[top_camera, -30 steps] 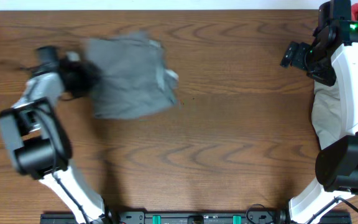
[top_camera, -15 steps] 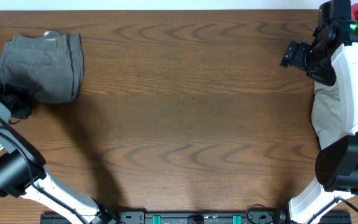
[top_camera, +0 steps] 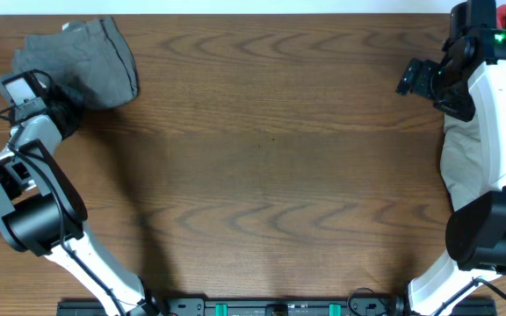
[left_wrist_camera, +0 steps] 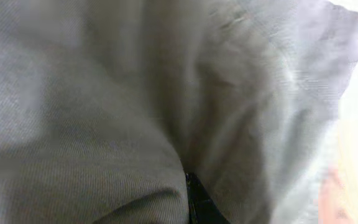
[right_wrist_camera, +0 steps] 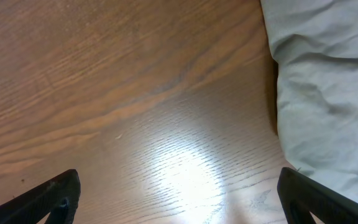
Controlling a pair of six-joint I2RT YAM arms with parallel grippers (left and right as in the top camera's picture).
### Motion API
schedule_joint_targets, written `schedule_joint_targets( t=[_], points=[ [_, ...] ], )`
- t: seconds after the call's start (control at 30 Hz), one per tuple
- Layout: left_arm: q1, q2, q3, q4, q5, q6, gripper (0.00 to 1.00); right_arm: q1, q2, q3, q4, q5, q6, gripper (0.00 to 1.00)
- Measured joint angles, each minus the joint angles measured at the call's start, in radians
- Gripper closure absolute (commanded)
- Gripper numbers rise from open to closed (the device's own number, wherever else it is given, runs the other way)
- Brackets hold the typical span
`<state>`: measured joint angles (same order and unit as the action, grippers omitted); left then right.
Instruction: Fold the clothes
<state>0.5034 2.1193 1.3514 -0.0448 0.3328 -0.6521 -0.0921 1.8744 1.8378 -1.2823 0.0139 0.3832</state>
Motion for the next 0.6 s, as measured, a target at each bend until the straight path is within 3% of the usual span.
schedule_joint_targets(
  t=[0.27, 0.47, 0.6],
  points=[
    [0.110, 0.000, 0.024, -0.228, 0.015, 0.096, 0.94, 0.000, 0.000, 0.000, 0.000, 0.000, 0.000, 0.01],
    [0.213, -0.001, 0.025, -0.242, 0.053, 0.133, 0.94, 0.000, 0.000, 0.000, 0.000, 0.000, 0.000, 0.01],
    [0.195, -0.001, 0.024, -0.216, 0.047, 0.137, 0.94, 0.000, 0.000, 0.000, 0.000, 0.000, 0.000, 0.01]
  ],
)
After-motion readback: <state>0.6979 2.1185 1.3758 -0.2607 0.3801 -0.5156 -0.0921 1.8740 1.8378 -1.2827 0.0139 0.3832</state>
